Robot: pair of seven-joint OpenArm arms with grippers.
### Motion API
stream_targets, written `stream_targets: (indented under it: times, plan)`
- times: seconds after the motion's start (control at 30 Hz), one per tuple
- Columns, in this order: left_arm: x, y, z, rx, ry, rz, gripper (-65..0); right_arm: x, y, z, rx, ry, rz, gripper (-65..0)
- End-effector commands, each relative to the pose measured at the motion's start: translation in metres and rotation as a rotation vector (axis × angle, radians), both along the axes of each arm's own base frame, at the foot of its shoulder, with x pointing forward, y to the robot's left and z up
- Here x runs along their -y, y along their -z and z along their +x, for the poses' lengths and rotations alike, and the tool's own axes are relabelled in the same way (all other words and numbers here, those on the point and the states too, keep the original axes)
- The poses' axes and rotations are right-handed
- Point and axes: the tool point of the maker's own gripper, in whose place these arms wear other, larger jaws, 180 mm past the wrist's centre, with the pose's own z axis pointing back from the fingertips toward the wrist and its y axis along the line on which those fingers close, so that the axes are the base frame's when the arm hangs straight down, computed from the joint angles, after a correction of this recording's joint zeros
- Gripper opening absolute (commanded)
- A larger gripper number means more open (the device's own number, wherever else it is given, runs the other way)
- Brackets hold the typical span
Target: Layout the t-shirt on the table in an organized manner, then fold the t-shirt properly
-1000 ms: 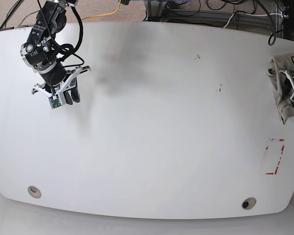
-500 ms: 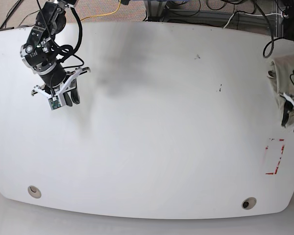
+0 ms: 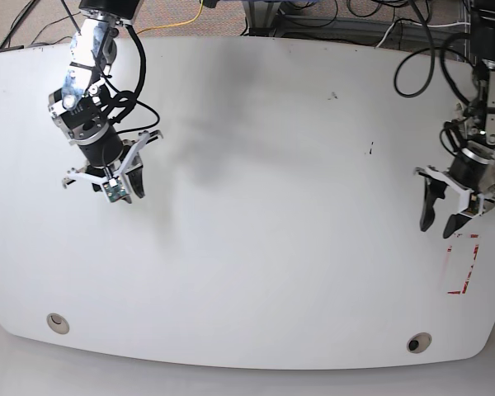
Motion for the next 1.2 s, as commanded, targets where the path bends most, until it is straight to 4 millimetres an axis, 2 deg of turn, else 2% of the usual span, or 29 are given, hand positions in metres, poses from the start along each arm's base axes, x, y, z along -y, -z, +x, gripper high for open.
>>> stream_targets:
  times: [0.0,0.17,0.2,0.3,0.47,0.6,0.7,0.73,0.87,1.0,1.17]
  plan:
    - [0.012,-0.022,0.005,0.063,-0.038,-0.007,-36.3,-0.011,-0.001,0.008,0.056,-0.034,0.003,-52.0]
    - [0.047,-0.010,-0.009,0.053,-0.111,-0.002,-36.3,-0.014,0.006,0.010,0.126,-0.036,0.048,-52.0]
    - [0.061,-0.007,-0.018,0.058,-0.119,-0.002,-36.3,-0.015,0.010,0.008,0.146,-0.035,0.075,-52.2]
    - [0.085,0.000,-0.039,0.047,-0.104,0.001,-36.3,-0.014,0.013,0.002,0.177,-0.030,0.116,-52.3]
    - [0.113,0.011,-0.085,-0.005,-0.080,-0.003,-36.3,-0.012,0.031,-0.022,0.149,-0.023,0.147,-52.5]
    - [0.126,0.018,-0.127,-0.069,-0.061,-0.019,-36.3,-0.016,0.045,-0.055,0.108,-0.009,0.228,-52.5]
    - [0.131,0.026,-0.157,-0.131,-0.047,-0.023,-36.3,-0.018,0.049,-0.080,0.083,0.003,0.288,-52.5]
    - [0.132,0.030,-0.173,-0.165,-0.043,-0.024,-36.3,-0.019,0.051,-0.097,0.064,0.012,0.319,-52.5]
    - [0.135,0.039,-0.209,-0.251,-0.036,-0.024,-36.3,-0.012,0.050,-0.131,0.028,0.053,0.374,-52.5]
    - [0.137,0.049,-0.253,-0.365,-0.031,-0.025,-36.3,-0.006,0.049,-0.171,-0.027,0.107,0.428,-52.6]
    - [0.137,0.059,-0.302,-0.495,-0.035,-0.020,-36.3,-0.006,0.048,-0.212,-0.106,0.149,0.466,-52.6]
